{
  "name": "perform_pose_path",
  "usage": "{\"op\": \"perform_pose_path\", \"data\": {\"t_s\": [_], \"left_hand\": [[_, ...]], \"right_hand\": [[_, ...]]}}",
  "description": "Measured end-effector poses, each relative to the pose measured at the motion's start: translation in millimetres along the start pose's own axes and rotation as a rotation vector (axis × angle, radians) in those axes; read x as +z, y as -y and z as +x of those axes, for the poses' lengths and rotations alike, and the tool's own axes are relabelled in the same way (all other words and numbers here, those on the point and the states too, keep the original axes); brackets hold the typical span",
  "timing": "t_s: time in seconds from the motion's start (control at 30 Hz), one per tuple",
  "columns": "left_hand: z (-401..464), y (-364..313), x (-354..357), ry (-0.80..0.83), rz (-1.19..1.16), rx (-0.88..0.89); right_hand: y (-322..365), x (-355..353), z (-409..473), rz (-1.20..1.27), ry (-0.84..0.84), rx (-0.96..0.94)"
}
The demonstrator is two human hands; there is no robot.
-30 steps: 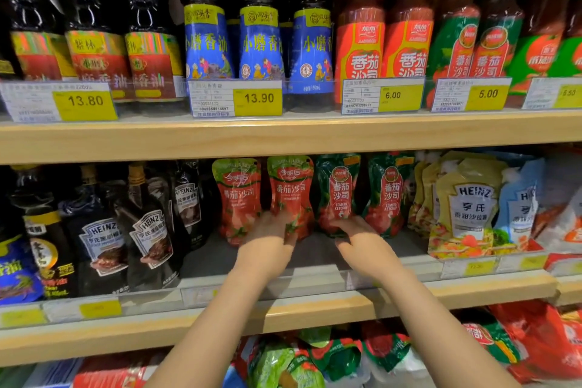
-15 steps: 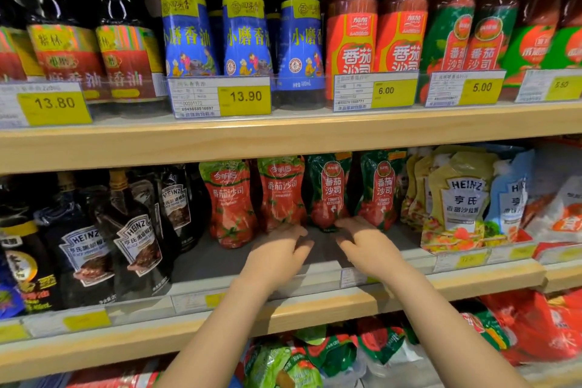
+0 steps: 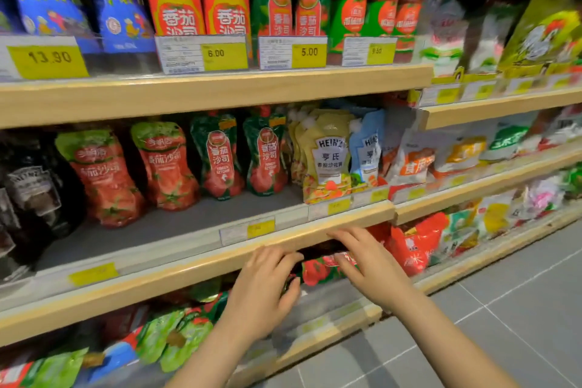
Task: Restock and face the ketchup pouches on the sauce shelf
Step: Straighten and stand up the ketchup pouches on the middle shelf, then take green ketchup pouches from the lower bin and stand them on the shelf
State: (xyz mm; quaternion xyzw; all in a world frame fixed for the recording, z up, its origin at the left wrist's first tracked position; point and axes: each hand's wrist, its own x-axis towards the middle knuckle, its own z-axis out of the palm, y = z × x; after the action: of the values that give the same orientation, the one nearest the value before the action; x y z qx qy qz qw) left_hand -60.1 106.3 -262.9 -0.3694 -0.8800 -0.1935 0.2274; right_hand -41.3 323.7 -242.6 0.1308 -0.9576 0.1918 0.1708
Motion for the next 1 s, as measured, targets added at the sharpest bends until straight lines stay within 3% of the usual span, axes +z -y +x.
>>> {"op": "perform_pose_path", "data": {"t_s": [0.13, 0.27, 0.47, 0.63, 0.73, 0.87, 1.0], "left_hand": [[-9.9, -31.5, 49.3, 0.172, -0.052, -0.173], [-8.2, -48.4, 69.6, 0.211, -0.038, -0.262], [12.3, -51.3, 92.4, 0.238, 0.079, -0.207], [62.2, -23.3, 122.1, 0.478, 0.36, -0.307], [72.3, -11.3, 132.0, 0.636, 0.367, -0.346], [57.8, -12.9, 148.0, 0.606, 0.297, -0.387], [46.5, -23.0, 157.3, 0.454, 0.316, -0.39]], "right_hand": [[-60.1, 10.6, -39.1, 0.176, 0.046, 0.09], [-97.3, 26.8, -60.8, 0.288, 0.091, 0.205], [-121.8, 49.4, -49.6, 0.389, 0.066, 0.432], [-126.6, 71.9, -45.3, 0.549, 0.019, 0.553], [-128.1, 76.1, -52.9, 0.586, -0.002, 0.58], [-126.3, 78.7, -59.3, 0.624, 0.037, 0.628], [-122.6, 91.6, -69.2, 0.715, 0.062, 0.741]]}}
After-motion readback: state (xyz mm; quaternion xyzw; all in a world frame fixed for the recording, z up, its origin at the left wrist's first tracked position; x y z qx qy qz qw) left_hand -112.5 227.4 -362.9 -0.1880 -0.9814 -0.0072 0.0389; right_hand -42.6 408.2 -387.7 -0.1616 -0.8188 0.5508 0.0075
